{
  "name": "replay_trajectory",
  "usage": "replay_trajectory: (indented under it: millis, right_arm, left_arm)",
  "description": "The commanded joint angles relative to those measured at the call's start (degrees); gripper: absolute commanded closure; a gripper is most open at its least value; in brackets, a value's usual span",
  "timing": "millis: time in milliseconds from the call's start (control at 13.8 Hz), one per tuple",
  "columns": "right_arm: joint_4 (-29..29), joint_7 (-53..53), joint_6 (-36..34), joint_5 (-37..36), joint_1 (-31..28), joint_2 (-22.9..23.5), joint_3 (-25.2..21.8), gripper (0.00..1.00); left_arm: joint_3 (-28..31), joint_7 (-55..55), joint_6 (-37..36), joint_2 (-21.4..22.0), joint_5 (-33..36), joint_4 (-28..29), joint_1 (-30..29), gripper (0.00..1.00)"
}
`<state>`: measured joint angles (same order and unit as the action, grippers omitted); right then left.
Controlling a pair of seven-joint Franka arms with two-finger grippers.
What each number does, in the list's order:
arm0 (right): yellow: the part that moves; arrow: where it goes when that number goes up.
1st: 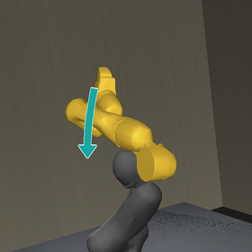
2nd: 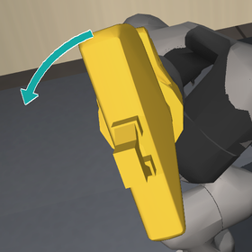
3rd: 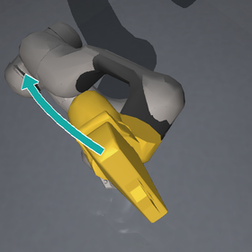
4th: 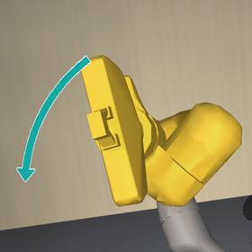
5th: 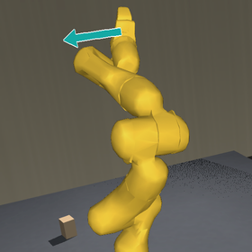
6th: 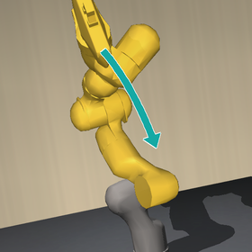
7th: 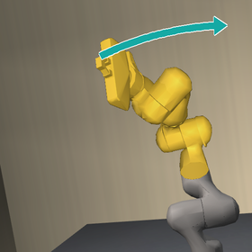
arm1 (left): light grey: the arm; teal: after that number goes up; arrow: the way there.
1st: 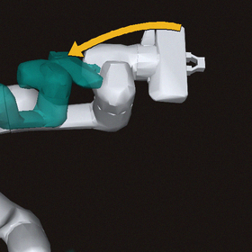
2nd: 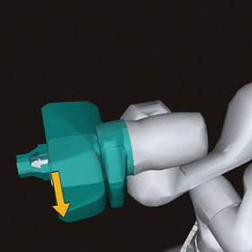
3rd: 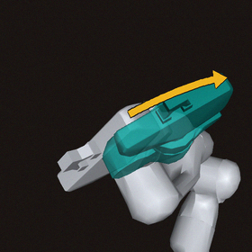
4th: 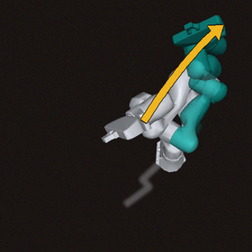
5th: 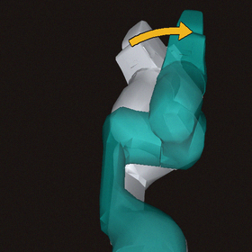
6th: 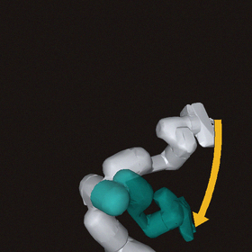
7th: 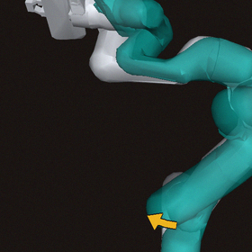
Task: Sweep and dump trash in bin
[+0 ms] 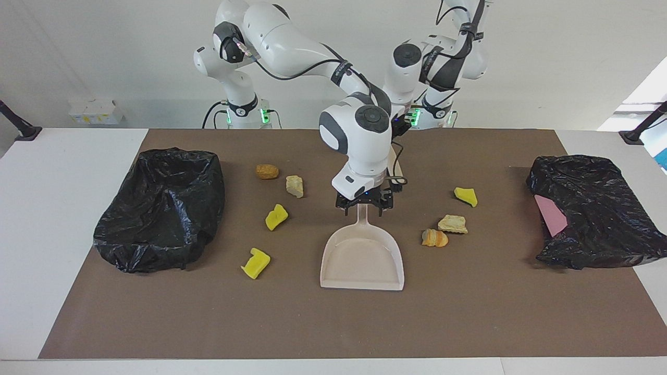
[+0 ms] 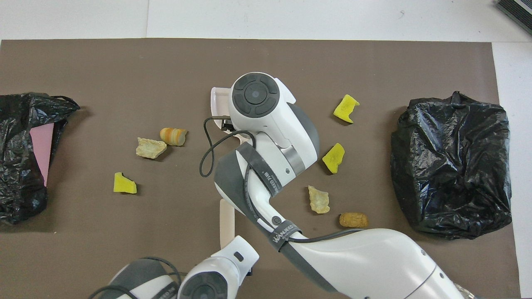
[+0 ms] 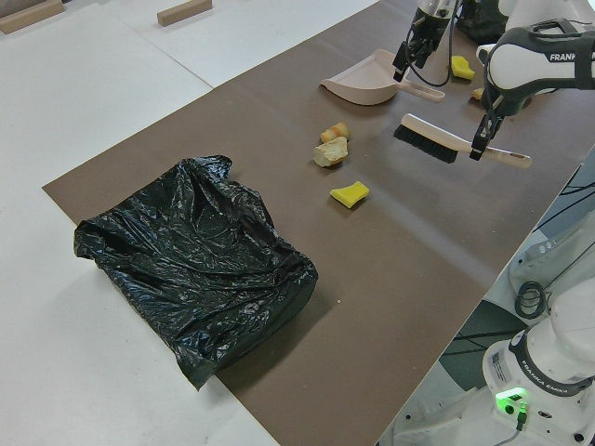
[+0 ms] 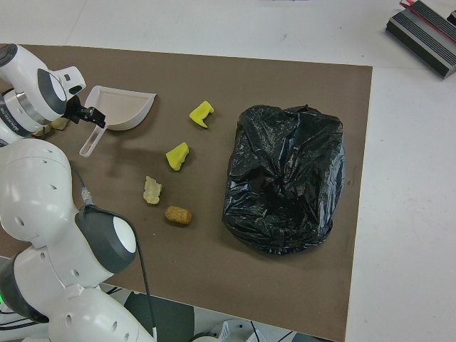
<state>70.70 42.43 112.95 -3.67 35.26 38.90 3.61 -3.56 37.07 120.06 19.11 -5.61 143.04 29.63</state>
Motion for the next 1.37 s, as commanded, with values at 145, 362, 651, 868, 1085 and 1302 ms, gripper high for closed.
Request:
replay_trajectory:
  millis: [145,362,651,868,1085,1302]
  right_arm:
    - [6.5,1.5,2.2,-0.5,-0.2,-2.4,0.1,0.03]
    - [8.5,1.5,2.4,0.2,-0.3,-3.3,0.1,0.13]
    - [8.5,1.5,2.1,0.2,-0.3,-3.4,0.2,0.62]
    - [8.4,1.4,1.3,0.2,-0.3,-3.7,0.2,0.98]
    - [8.4,-1.2,1.2,-0.1,-0.8,-5.1,0.2,1.00]
    - [8.4,-9.8,1.2,-1.0,-1.0,-5.8,0.1,1.00]
  left_arm:
    - [-0.7,-0.9,-1.7,-0.8,4.7,-1.3,-10.9,1.00]
    - [-0.7,-0.8,-1.8,-1.5,5.2,-1.6,-19.9,1.00]
    - [-0.7,-5.5,-4.8,-1.1,5.2,0.2,-28.9,1.00]
    - [-0.7,-12.5,-2.5,-3.2,5.2,2.0,-30.2,1.00]
    - [-1.1,-16.1,4.3,-8.6,4.9,0.6,-29.1,1.00]
    - [-1.2,-24.6,4.4,-13.2,2.6,-5.5,-28.2,1.00]
